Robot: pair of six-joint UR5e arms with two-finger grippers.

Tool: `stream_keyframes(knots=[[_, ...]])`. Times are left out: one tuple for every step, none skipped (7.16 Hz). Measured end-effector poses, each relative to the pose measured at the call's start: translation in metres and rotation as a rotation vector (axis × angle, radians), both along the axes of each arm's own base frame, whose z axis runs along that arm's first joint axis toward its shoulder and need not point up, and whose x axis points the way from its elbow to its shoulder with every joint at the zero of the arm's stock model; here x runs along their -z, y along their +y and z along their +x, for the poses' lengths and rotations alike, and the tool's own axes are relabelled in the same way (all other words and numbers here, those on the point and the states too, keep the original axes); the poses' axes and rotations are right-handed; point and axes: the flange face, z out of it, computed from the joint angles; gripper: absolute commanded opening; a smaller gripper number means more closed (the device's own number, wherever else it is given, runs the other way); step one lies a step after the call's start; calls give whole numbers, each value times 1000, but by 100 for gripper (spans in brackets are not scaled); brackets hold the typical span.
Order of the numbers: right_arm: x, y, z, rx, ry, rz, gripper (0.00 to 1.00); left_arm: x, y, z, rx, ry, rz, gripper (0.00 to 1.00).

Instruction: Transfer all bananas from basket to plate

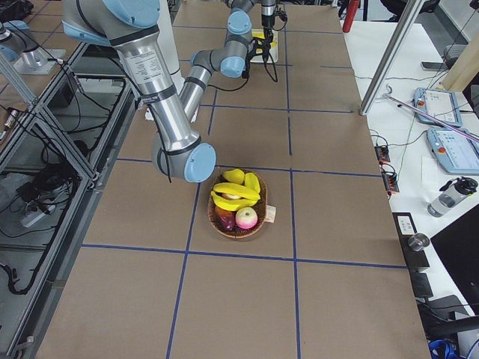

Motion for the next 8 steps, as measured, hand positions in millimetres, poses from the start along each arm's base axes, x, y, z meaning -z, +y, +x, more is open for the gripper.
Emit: stream_keyframes(knots=[[-3, -1, 0, -2, 6, -4, 99, -26, 8, -9, -2, -32, -30, 0], [-5, -1, 0, -5, 9, -6, 99, -48, 16, -15, -3, -58, -59, 1], [-7, -2, 0, -9, 13, -8, 99, -64, 21, -21, -2, -79, -81, 2], [-9, -2, 0, -11, 16, -9, 99, -75, 24, -23, 5, -101, -91, 3], [-10, -2, 0, -11, 17, -9, 99, -84, 24, -24, 18, -126, -90, 4], [-10, -2, 0, -12, 17, -10, 99, -92, 22, -25, 32, -150, -87, 4], [-11, -1, 0, -12, 18, -10, 99, -100, 21, -27, 27, -177, -64, 12], [-11, -1, -1, -13, 18, -10, 99, -108, 19, -28, -1, -203, -24, 95]])
